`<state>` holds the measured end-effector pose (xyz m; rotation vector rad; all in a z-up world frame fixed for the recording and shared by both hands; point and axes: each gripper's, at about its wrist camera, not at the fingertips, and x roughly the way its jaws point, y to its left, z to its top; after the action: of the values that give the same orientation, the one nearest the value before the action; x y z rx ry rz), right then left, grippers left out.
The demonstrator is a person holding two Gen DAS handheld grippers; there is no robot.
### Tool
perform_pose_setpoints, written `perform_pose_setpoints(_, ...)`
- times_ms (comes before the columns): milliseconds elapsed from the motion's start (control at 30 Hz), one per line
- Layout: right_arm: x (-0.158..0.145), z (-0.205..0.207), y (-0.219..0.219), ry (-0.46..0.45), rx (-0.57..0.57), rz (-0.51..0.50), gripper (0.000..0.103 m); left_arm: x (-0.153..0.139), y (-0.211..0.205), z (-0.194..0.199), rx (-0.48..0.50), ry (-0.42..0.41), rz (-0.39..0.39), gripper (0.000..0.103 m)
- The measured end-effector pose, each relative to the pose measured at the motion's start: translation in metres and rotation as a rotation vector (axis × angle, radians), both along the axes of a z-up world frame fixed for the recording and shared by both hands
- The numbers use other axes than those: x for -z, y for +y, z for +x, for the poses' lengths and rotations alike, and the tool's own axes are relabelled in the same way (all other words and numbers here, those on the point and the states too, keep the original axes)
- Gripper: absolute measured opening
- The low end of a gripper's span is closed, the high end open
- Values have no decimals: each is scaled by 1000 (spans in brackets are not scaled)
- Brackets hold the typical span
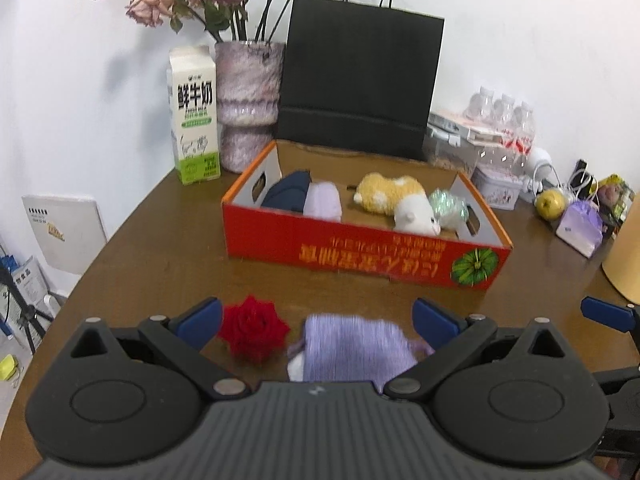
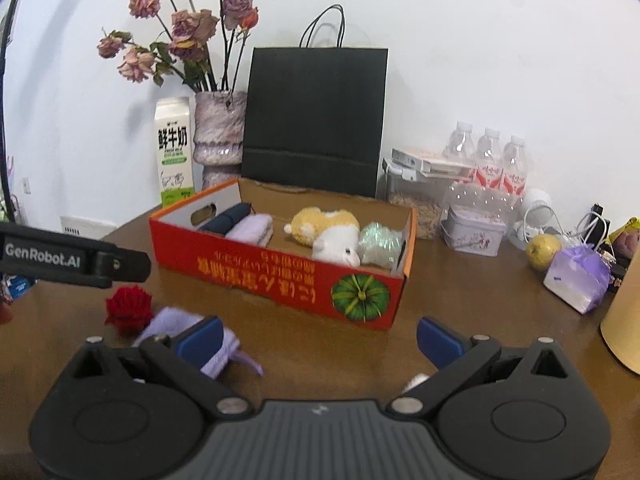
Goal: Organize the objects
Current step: 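Move both grippers back toward the lavender pouch and white bottle cap, then grasp the lavender pouch with the left gripper while the right grasps the white cap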
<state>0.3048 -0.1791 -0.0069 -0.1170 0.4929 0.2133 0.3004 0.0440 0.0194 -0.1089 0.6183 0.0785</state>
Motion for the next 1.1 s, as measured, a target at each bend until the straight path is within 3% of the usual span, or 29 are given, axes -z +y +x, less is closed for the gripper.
perform_pose_setpoints(533,39,-44,-37,84,-45,-60,103,43,0,-38,4,109,-35,103)
perform_pose_setpoints(867,50,-31,-79,129,-30,-71,103,45,-10,-30,19,120,-66,103)
perform_pose_setpoints(1100,61,-21,-90,132,-13,-2,103,58,-28,-9,25,149,-49,103)
